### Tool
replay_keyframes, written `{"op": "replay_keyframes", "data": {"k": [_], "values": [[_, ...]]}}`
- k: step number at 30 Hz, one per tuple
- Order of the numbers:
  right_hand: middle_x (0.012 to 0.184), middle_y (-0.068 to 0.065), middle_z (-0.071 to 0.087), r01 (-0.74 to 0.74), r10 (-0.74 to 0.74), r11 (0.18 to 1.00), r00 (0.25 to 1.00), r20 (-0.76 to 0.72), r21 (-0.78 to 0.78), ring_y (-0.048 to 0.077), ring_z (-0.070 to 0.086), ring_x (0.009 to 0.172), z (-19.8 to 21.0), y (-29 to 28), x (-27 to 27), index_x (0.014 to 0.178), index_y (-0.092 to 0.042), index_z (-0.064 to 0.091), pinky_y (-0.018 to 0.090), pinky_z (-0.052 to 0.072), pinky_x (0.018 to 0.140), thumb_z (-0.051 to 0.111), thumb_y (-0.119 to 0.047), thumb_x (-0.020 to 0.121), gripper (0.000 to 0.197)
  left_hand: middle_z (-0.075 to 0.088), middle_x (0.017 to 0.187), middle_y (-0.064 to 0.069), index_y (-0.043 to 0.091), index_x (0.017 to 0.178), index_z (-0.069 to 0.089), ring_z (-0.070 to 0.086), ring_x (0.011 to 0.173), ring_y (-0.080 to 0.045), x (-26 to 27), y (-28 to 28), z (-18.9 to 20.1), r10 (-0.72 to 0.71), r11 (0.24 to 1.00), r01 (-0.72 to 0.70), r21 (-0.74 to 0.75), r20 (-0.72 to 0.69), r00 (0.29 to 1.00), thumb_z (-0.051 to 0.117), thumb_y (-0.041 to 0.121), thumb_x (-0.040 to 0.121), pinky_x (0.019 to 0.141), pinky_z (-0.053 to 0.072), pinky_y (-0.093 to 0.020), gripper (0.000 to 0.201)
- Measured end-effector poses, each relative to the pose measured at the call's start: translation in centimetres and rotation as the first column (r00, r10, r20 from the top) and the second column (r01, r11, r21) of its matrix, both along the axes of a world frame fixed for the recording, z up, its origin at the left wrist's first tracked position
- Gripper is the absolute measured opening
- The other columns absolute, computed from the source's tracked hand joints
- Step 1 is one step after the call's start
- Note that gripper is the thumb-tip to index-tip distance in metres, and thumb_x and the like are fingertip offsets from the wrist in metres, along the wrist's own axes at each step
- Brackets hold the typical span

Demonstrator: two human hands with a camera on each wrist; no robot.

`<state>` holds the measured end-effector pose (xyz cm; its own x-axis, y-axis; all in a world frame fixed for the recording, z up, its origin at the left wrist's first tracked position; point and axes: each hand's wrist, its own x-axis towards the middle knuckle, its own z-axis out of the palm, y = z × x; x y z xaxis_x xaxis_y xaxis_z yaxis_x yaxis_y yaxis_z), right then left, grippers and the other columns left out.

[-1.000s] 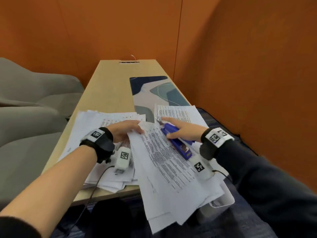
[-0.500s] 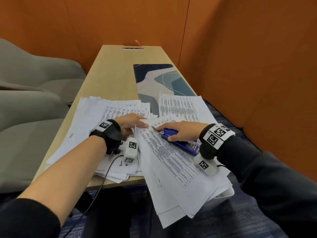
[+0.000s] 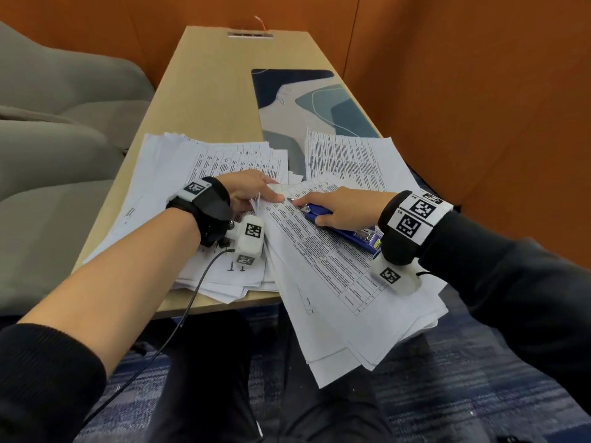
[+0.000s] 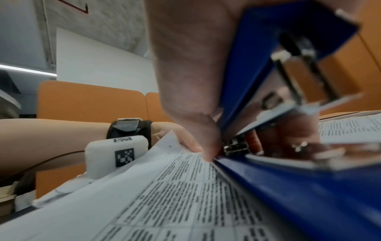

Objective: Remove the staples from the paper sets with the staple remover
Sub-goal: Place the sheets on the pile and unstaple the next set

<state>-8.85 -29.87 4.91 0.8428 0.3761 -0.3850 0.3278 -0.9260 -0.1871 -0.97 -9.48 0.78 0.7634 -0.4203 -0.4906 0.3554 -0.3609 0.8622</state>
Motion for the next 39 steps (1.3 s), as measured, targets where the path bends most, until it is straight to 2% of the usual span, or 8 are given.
{"op": "replay_keyframes", "data": {"k": [4, 10, 15, 20, 24, 29, 34, 39], "values": [[0.095, 0.003, 0.058, -0.007, 0.007, 1.0, 1.0, 0.028, 0.0, 0.007, 0.045, 0.067, -0.8, 1.2, 0.2, 0.152, -0.034, 0.02, 0.028, 0.034, 0.063, 0.041, -0.027, 0.103, 0.053, 0.072, 0.088, -0.012, 0.001, 0.104, 0.067, 0.07, 0.073, -0.021, 0.4, 0.2, -0.3, -0.032, 0.998, 0.029, 0.063, 0.049, 0.998, 0.063, -0.001, 0.087, 0.064, 0.06, -0.029, 0.018], [0.146, -0.001, 0.044, 0.029, -0.017, 0.992, 0.994, -0.104, 0.12, 0.018, 0.048, 0.118, 0.3, 0.7, 1.5, 0.149, -0.037, 0.03, 0.025, 0.032, 0.094, 0.044, -0.033, 0.103, 0.049, 0.073, 0.076, -0.004, 0.008, 0.099, 0.068, 0.069, 0.064, -0.015, 0.1, 0.2, -0.3, -0.104, 0.988, 0.087, 0.129, 0.137, 0.985, 0.065, 0.002, 0.087, 0.058, 0.057, -0.022, 0.014], [0.095, 0.001, 0.067, 0.244, -0.073, 0.879, 0.917, -0.391, 0.409, 0.017, 0.063, 0.078, 0.5, -0.1, 1.2, 0.143, -0.029, 0.042, 0.018, 0.052, 0.063, 0.043, -0.023, 0.104, 0.039, 0.073, 0.074, -0.004, 0.008, 0.094, 0.068, 0.068, 0.068, -0.02, -0.3, 0.0, 0.2, -0.116, 0.984, 0.097, 0.147, 0.13, 0.985, 0.065, 0.001, 0.086, 0.053, 0.055, -0.021, 0.01], [0.147, 0.002, 0.045, -0.039, 0.038, 0.999, 0.999, -0.033, -0.012, 0.021, 0.05, 0.12, 1.1, 1.5, 0.8, 0.15, -0.04, 0.027, 0.03, 0.035, 0.098, 0.045, -0.042, 0.101, 0.052, 0.069, 0.103, -0.015, 0.004, 0.108, 0.065, 0.066, 0.089, -0.031, -0.6, -0.4, 0.5, -0.019, 0.988, 0.015, 0.151, 0.028, 0.999, 0.072, 0.037, 0.08, 0.083, 0.056, -0.043, 0.044], [0.114, 0.008, 0.063, -0.165, 0.216, 0.95, 0.96, 0.179, -0.264, 0.022, 0.059, 0.093, 0.5, 2.5, 0.1, 0.152, -0.038, 0.022, 0.028, 0.043, 0.074, 0.049, -0.037, 0.099, 0.059, 0.069, 0.108, -0.015, 0.005, 0.109, 0.067, 0.065, 0.096, -0.034, 0.1, -1.1, -0.2, 0.004, 0.94, -0.056, 0.335, 0.152, 0.988, 0.073, 0.044, 0.073, 0.095, 0.05, -0.052, 0.054], [0.067, 0.002, 0.043, -0.188, 0.437, 0.783, 0.844, 0.31, -0.593, 0.017, 0.042, 0.049, -0.1, 3.0, -0.7, 0.154, -0.027, 0.012, 0.029, 0.03, 0.041, 0.038, -0.015, 0.101, 0.06, 0.066, 0.097, -0.018, 0.001, 0.11, 0.063, 0.06, 0.079, -0.031, -0.1, -1.9, 0.5, -0.017, 0.868, -0.075, 0.49, 0.181, 0.983, 0.072, 0.038, 0.076, 0.071, 0.049, -0.036, 0.051], [0.129, 0.004, 0.06, -0.136, 0.147, 0.987, 0.976, 0.159, -0.084, 0.014, 0.054, 0.092, 0.5, -0.6, 1.2, 0.151, -0.043, 0.024, 0.03, 0.047, 0.088, 0.051, -0.043, 0.098, 0.06, 0.06, 0.121, -0.013, 0.01, 0.119, 0.059, 0.06, 0.11, -0.034, -0.3, -1.6, 0.4, 0.054, 0.913, -0.098, 0.396, 0.119, 0.991, 0.072, 0.034, 0.065, 0.096, 0.048, -0.051, 0.061], [0.145, 0.0, 0.048, -0.07, 0.071, 0.997, 0.996, 0.048, -0.016, 0.021, 0.054, 0.114, -0.3, -3.1, 2.4, 0.147, -0.046, 0.031, 0.032, 0.045, 0.098, 0.056, -0.05, 0.093, 0.06, 0.057, 0.105, -0.012, 0.009, 0.117, 0.058, 0.058, 0.084, -0.028, -0.7, -1.9, 0.9, 0.161, 0.958, -0.158, 0.24, 0.005, 0.987, 0.076, 0.026, 0.056, 0.075, 0.049, -0.034, 0.066]]}}
